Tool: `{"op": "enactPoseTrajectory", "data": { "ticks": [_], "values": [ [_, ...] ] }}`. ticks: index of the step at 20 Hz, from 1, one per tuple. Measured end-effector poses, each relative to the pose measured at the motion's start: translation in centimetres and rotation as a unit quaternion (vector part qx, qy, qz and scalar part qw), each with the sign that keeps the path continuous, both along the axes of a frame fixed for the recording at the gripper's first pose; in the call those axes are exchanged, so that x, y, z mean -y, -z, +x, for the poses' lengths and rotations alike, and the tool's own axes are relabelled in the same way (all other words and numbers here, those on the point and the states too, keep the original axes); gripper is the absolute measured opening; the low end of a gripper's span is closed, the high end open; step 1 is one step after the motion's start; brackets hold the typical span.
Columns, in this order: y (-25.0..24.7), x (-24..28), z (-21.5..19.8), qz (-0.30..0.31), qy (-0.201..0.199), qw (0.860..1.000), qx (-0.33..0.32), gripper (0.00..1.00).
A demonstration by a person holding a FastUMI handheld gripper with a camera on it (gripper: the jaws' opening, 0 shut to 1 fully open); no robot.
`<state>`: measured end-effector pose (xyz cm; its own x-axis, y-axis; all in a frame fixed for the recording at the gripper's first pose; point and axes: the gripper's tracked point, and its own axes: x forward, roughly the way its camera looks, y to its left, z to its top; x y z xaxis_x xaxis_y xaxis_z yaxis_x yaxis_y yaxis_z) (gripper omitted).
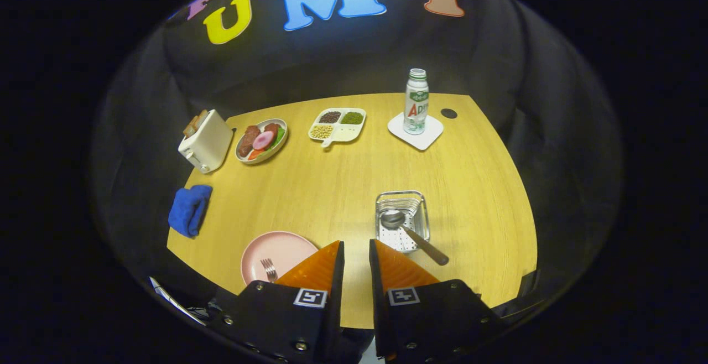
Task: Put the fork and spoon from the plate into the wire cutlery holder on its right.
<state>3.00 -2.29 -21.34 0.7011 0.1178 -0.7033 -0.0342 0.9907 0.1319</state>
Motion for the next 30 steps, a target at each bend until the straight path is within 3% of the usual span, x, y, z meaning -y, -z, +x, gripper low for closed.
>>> {"op": "enactPoseTrajectory", "data": {
  "ticks": [11,18,19,21,30],
  "values": [
    [8.7,-13.3,-3.6,-0.002,-0.133,0.989,-0.071,0.26],
    [13.3,-16.3,-6.0,0.002,-0.166,0.979,-0.122,0.27],
    [13.7,-16.8,-6.4,0.010,-0.171,0.977,-0.129,0.29],
    [14.9,-17.0,-6.8,0.002,-0.178,0.974,-0.142,0.74],
    [18.7,-16.4,-7.8,-0.028,-0.180,0.966,-0.183,0.74]
  ]
}}
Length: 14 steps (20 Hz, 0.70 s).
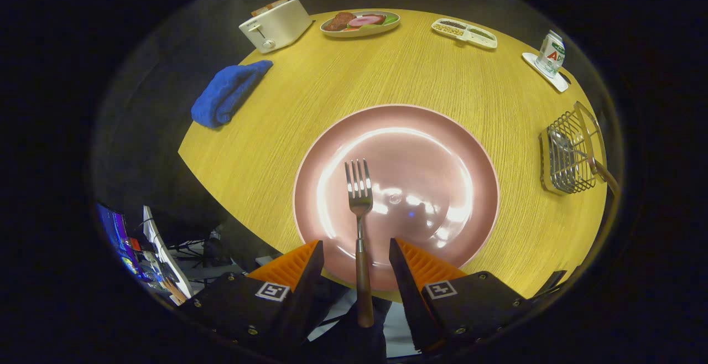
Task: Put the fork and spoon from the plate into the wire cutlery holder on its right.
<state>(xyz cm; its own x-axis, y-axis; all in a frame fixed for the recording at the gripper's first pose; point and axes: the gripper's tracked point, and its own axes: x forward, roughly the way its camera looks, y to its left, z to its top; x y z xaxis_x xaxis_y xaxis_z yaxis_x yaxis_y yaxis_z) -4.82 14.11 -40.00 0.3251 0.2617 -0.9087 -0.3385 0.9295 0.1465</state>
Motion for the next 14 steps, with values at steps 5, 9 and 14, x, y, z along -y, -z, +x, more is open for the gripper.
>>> {"op": "enactPoseTrajectory", "data": {
  "ticks": [5,9,14],
  "values": [
    [1.6,0.8,0.0,-0.008,0.023,0.999,-0.025,0.72],
    [1.8,1.5,0.0,0.009,0.067,0.997,-0.042,0.18],
    [1.1,1.7,0.3,0.001,0.054,0.998,-0.042,0.06]
  ]
}}
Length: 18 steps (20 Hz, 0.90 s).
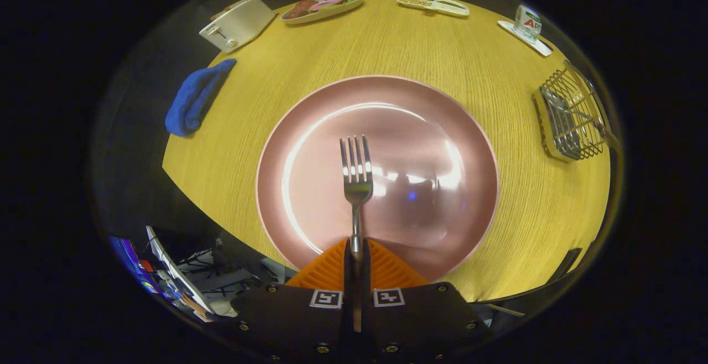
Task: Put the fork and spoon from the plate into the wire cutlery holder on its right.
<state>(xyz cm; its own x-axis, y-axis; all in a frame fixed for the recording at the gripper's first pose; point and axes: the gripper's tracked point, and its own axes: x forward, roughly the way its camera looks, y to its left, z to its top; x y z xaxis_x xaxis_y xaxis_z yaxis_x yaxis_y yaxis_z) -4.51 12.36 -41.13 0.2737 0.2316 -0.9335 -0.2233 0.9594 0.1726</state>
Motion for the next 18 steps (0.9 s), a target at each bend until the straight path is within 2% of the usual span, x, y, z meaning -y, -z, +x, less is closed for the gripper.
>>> {"op": "enactPoseTrajectory", "data": {
  "ticks": [5,18],
  "values": [
    [-1.2,0.1,0.7,0.016,0.000,1.000,0.011,0.06],
    [-3.2,2.8,2.6,0.039,0.037,0.998,0.021,0.06]
  ]
}}
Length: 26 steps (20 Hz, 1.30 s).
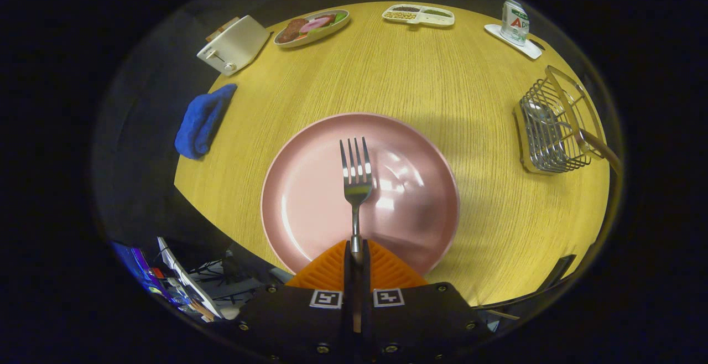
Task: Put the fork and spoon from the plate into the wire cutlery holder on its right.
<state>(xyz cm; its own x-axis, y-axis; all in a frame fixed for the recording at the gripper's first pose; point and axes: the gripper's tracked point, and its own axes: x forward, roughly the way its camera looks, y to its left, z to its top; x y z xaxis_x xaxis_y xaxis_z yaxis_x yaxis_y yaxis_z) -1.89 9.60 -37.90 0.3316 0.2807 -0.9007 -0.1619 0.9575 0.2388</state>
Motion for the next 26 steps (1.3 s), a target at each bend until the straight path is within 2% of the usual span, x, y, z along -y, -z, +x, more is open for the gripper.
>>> {"op": "enactPoseTrajectory", "data": {
  "ticks": [7,15,22,26],
  "values": [
    [-3.2,3.6,2.8,0.014,0.041,0.999,0.027,0.06],
    [-8.0,10.7,6.4,0.023,0.107,0.991,0.070,0.06],
    [-9.7,16.1,7.2,0.024,0.158,0.984,0.083,0.06],
    [-9.2,17.4,6.7,0.026,0.172,0.983,0.061,0.06]
  ]
}}
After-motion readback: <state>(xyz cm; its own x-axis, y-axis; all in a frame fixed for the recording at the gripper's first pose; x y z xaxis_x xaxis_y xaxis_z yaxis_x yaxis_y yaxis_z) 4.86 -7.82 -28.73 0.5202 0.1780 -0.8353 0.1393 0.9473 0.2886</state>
